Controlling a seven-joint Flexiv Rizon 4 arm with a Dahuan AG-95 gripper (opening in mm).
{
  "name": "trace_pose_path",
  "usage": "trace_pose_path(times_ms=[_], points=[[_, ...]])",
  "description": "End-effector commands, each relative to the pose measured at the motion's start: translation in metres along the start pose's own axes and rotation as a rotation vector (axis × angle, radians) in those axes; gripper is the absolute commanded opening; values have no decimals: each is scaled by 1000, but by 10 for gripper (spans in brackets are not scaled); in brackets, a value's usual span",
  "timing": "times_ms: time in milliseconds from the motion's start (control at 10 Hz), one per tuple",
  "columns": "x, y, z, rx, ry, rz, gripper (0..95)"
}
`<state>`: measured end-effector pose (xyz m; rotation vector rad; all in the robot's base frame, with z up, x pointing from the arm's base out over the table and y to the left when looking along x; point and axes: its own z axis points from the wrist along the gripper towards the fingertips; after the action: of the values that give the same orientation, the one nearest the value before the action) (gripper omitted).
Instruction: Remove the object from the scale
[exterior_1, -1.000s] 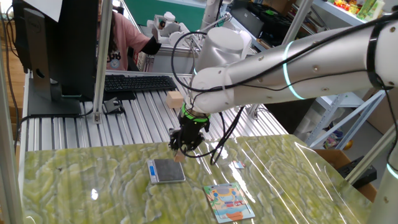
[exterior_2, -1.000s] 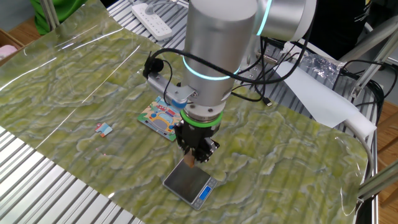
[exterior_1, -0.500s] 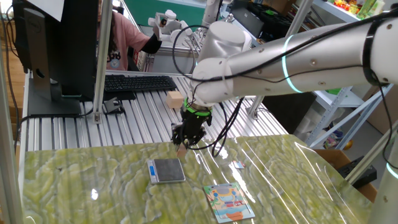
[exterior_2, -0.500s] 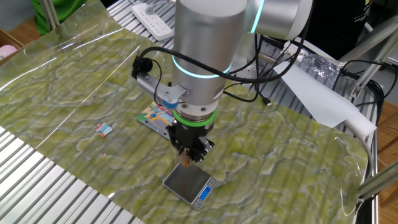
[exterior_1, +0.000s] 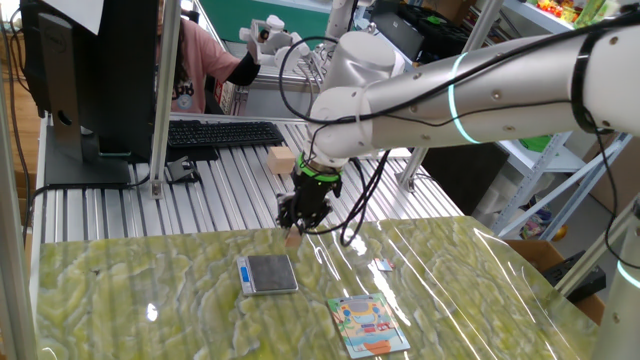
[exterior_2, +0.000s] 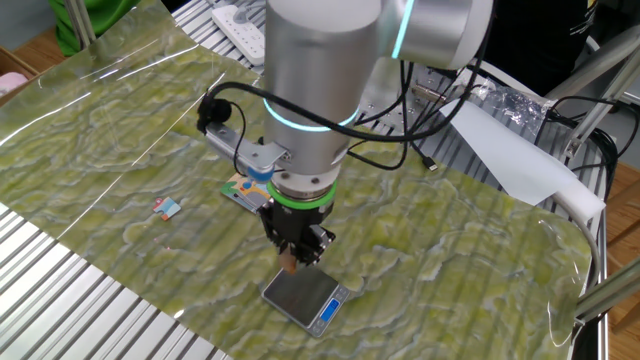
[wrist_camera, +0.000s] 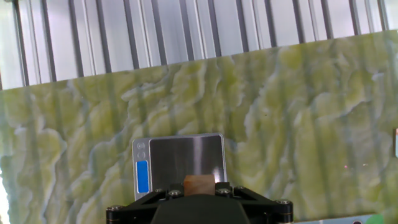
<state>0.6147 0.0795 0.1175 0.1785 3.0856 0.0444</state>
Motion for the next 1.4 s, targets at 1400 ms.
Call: trace_pose_path(times_ms=[1400], points=[[-52, -32, 18, -3, -9, -52, 0]])
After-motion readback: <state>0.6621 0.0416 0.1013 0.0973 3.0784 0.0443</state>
